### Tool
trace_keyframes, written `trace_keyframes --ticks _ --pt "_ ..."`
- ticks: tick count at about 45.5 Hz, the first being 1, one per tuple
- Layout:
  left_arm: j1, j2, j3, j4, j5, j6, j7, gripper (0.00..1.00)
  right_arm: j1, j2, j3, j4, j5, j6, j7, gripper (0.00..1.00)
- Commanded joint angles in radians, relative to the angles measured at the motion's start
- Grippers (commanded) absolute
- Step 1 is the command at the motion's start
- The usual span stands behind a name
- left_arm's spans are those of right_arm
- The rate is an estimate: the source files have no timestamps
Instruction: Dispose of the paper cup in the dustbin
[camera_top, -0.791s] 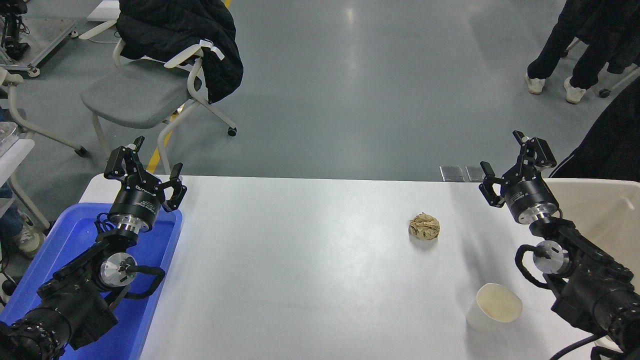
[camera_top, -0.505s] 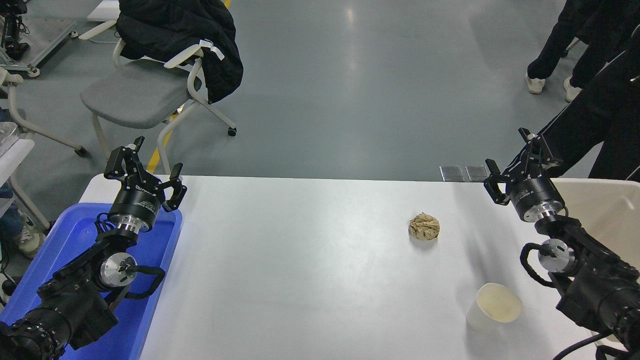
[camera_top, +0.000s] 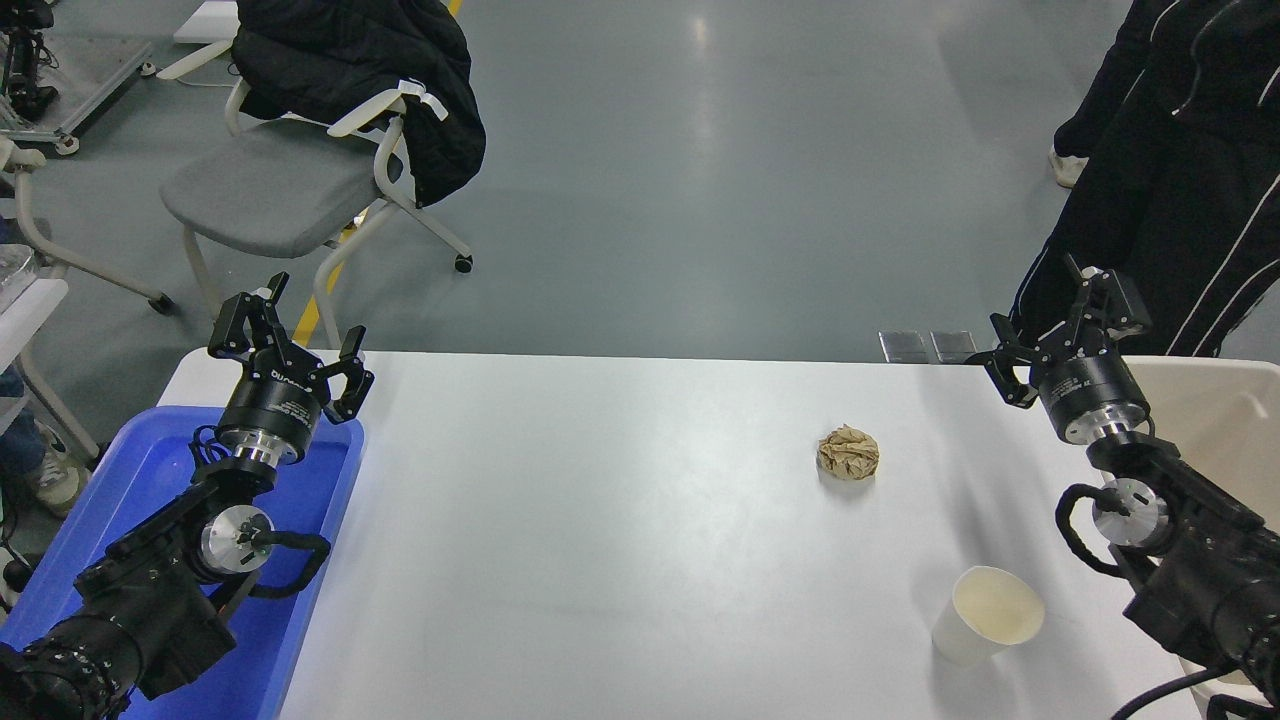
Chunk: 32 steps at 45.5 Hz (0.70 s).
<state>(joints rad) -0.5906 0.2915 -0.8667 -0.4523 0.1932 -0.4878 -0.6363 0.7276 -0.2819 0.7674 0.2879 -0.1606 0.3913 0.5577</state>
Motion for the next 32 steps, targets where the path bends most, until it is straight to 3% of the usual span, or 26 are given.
trace_keyframes --ticks 1,18,32 --pt "0.0 0.0 0.0 0.0 0.0 0.0 0.001 1.0 -0.001 -0.029 -0.011 -0.006 0.012 0.004 -0.002 1.0" --pt "0.0 0.0 0.0 0.0 0.0 0.0 0.0 1.0 -0.022 -0.114 -0.023 -0.006 0.006 0.006 -0.002 1.0" --pt "0.0 0.0 0.0 0.001 0.0 0.0 0.0 1.0 0.006 -0.246 -0.302 0.007 0.0 0.008 -0.001 0.99"
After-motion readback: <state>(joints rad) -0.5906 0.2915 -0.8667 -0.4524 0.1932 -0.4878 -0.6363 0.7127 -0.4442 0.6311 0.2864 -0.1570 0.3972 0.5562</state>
